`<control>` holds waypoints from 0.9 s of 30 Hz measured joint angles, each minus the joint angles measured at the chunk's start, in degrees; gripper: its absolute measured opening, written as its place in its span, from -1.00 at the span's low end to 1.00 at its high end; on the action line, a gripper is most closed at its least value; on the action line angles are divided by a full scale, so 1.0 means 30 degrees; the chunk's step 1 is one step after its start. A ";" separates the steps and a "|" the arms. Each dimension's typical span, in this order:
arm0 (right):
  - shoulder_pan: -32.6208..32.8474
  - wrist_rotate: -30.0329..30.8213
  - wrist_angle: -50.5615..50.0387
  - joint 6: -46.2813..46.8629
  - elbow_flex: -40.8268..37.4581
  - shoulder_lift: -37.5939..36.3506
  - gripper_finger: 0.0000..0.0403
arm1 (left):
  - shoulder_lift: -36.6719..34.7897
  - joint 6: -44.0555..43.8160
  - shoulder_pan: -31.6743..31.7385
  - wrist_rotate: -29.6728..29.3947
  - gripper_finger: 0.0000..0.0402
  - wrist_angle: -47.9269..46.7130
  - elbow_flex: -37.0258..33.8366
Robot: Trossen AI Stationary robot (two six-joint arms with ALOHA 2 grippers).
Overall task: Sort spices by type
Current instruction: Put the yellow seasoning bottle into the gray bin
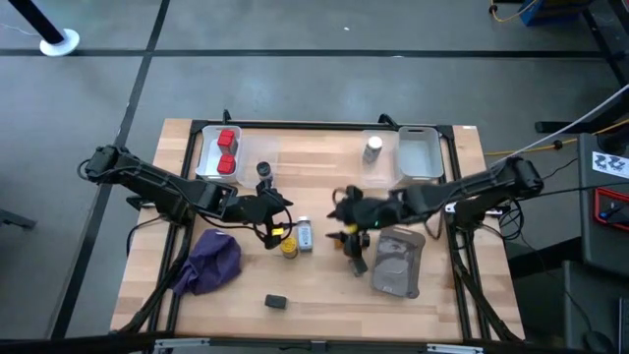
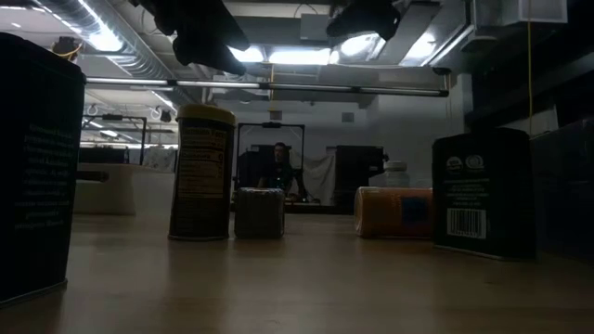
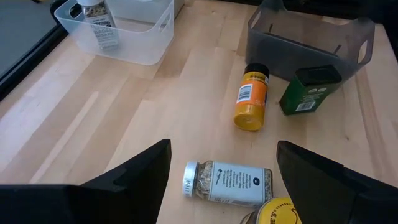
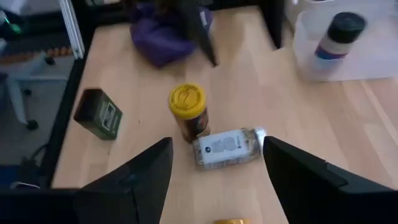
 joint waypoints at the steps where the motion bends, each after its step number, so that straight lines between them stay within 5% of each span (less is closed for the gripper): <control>1: 0.0311 0.0446 0.0213 -0.0130 -0.0007 0.0350 0.24 | 0.0003 0.0086 -0.0003 0.0086 0.38 0.0021 0.0000; 6: 0.1181 0.1845 0.2197 -0.0412 -0.0015 0.2327 0.24 | 0.0000 0.0464 -0.0007 0.0457 0.38 0.0021 0.0000; 18: 0.1110 0.1622 0.8454 -0.2345 -0.0029 0.6283 0.24 | 0.0000 0.2202 -0.0508 0.0559 0.38 -0.0195 -0.0007; 27: 0.1103 0.1789 0.9844 -0.2452 -0.0022 0.7534 0.24 | 0.0000 0.2409 -0.0634 0.0559 0.38 -0.0606 -0.0007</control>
